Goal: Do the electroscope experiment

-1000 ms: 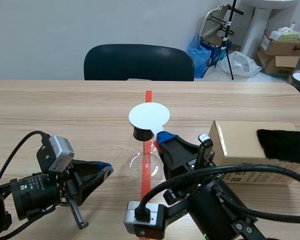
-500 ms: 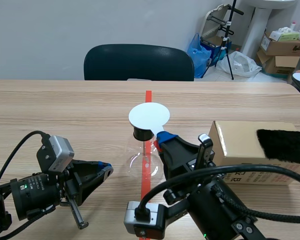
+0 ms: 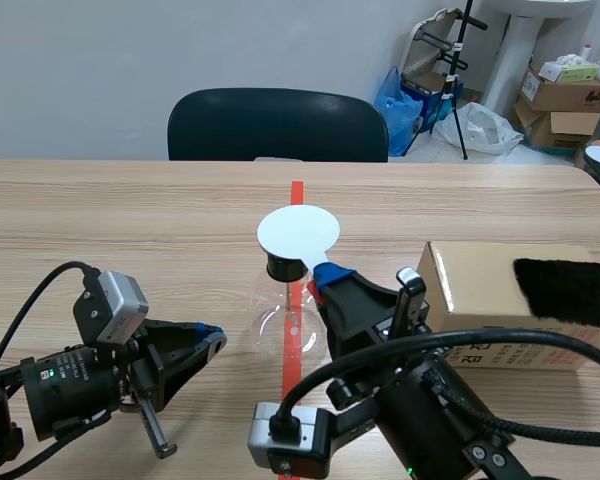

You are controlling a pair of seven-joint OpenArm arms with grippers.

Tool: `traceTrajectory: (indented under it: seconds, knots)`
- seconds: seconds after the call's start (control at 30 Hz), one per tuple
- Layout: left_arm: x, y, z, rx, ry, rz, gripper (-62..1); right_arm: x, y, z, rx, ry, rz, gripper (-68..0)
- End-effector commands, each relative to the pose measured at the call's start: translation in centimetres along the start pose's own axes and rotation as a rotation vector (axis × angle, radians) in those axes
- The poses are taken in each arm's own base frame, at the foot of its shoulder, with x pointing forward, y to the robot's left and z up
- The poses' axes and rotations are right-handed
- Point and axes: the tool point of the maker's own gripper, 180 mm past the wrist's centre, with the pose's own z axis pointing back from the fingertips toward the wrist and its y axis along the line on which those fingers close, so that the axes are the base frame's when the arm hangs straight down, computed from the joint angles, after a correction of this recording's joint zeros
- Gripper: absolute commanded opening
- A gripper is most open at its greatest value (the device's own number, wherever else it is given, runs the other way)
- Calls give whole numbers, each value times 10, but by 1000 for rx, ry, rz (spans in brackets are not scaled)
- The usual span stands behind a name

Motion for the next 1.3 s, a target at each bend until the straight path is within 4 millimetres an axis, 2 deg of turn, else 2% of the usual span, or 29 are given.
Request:
traceTrajectory:
  seconds: [0.0,0.47,0.6,0.9,1.27]
  knots:
    - [13,1,-3,-2,-42,-8,-578,-3,-8,-3,-28,0,12,-666]
    - [13,1,-3,-2,-42,-8,-577,-3,-8,-3,-28,2,12,-666]
    - [13,1,-3,-2,-42,-8,-577,-11,-8,-2,-28,42,12,-666]
    - [13,1,-3,-2,-42,-8,-577,-47,-8,3,-29,245,9,-666]
    - [13,1,-3,-2,-42,-8,-578,-88,-8,19,-30,491,5,-666]
